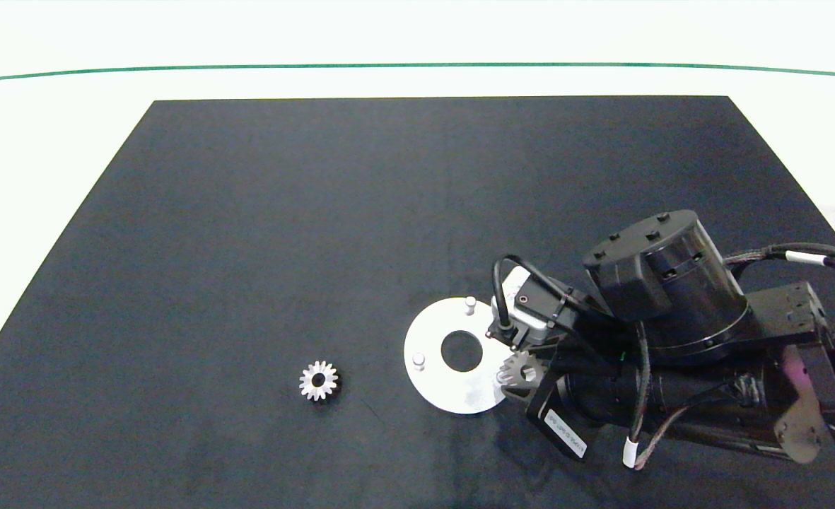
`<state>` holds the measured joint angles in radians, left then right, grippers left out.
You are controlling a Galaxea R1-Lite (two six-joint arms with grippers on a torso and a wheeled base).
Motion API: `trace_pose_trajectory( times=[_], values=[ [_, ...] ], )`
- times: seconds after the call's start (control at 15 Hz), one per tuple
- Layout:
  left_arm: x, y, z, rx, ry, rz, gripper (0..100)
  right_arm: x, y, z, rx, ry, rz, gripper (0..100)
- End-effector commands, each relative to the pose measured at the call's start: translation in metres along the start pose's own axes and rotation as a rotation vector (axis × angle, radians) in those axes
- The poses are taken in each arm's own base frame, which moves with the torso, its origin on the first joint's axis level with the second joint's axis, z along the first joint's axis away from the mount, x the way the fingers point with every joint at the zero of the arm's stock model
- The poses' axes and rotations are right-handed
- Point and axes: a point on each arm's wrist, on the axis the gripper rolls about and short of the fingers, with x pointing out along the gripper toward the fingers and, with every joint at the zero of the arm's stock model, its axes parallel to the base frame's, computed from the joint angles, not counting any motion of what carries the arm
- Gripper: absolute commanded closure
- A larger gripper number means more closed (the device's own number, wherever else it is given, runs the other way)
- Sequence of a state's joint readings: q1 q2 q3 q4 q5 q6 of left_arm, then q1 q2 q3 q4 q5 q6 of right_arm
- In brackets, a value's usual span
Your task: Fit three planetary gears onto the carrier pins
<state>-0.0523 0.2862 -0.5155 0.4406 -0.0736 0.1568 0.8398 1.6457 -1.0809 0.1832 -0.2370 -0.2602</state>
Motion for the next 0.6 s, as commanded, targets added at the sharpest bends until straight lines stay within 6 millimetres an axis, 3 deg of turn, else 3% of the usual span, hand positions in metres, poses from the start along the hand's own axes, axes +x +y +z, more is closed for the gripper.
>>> trace_pose_trajectory(
  times=[0.07,0.6],
  values=[
    [0.000,0.000,0.000,0.001,0.003,-0.002,0,0.005,0.002,-0.001,-0.006,0.013,0.003,81],
    [0.000,0.000,0.000,0.001,0.000,-0.004,0,0.017,0.004,0.003,-0.006,0.026,0.007,81]
  ],
)
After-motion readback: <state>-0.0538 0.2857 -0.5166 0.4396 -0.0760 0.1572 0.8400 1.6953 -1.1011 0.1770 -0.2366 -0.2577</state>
